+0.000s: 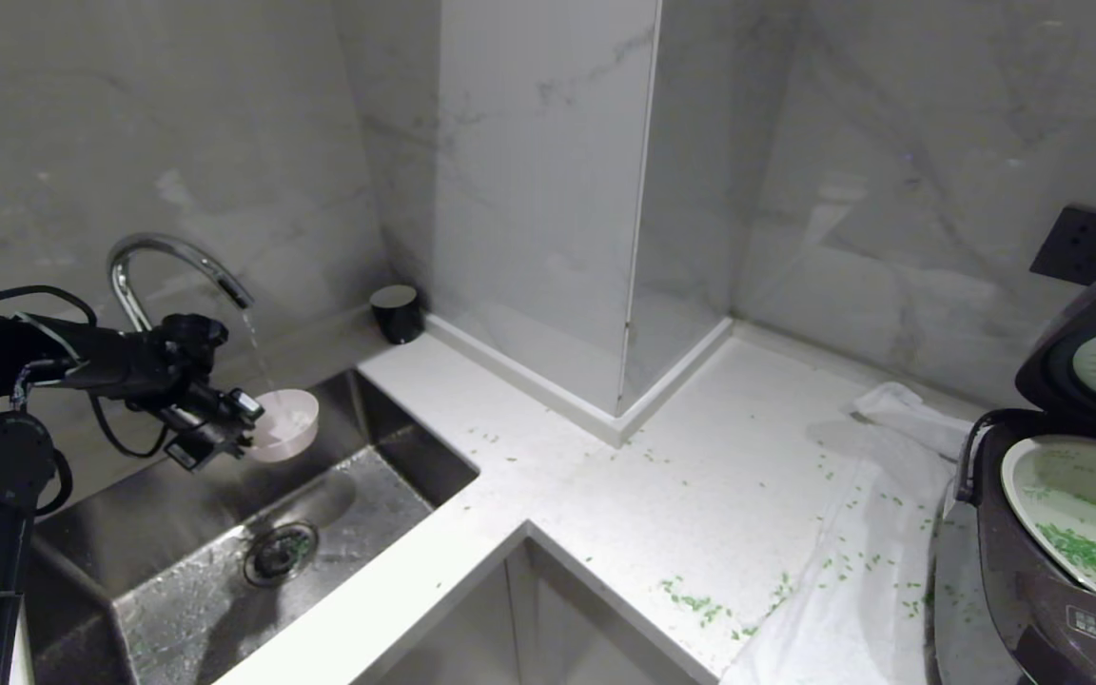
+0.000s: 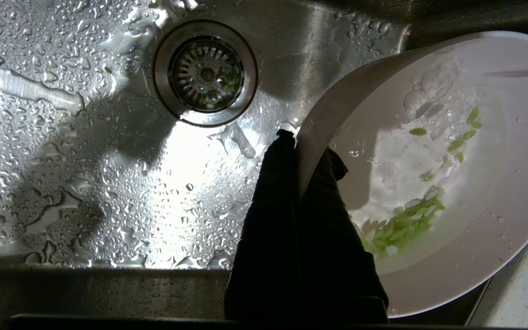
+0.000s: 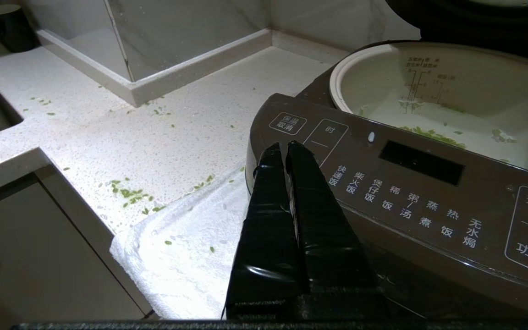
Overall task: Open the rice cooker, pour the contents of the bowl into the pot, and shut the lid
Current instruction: Fill a bowl with water from the tap
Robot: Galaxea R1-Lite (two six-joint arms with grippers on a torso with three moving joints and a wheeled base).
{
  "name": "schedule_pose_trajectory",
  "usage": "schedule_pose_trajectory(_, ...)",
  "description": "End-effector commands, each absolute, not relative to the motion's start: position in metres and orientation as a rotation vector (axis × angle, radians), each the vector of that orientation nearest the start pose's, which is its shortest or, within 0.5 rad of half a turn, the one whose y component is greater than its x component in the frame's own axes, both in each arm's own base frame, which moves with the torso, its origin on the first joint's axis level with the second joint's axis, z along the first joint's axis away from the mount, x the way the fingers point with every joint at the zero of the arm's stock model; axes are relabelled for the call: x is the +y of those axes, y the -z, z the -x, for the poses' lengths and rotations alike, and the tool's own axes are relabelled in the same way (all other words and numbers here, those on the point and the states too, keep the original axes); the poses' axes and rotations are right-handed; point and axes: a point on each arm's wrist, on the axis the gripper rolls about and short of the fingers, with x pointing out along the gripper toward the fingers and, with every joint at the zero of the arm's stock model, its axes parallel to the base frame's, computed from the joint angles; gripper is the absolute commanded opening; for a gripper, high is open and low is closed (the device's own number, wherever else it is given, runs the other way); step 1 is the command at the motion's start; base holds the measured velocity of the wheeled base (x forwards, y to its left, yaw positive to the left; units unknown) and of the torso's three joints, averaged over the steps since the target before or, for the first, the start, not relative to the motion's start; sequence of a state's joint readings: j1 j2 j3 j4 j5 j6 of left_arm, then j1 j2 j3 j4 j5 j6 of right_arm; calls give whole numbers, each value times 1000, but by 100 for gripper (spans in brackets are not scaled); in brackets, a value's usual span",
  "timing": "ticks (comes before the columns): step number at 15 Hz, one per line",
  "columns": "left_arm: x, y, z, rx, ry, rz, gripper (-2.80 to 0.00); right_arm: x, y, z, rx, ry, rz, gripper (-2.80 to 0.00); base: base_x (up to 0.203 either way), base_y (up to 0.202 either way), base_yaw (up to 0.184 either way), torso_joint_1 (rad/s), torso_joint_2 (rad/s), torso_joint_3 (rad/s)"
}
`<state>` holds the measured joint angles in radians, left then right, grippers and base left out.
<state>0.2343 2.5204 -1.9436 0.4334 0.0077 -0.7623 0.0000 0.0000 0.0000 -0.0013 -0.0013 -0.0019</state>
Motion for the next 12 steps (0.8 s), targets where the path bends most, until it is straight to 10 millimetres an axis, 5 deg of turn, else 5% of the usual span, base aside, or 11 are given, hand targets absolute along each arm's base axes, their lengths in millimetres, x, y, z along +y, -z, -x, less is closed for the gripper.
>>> schedule_pose_trajectory(1,113,-55,-473,879,-602,813,-280,0,-76,23,-2,1,3,-280,0,0,0,0,0,0)
schedule_pose_trajectory(12,111,-54,-472,886,-606,815,-280,0,-76,23,-2,0,3,-280,0,0,0,0,0,0)
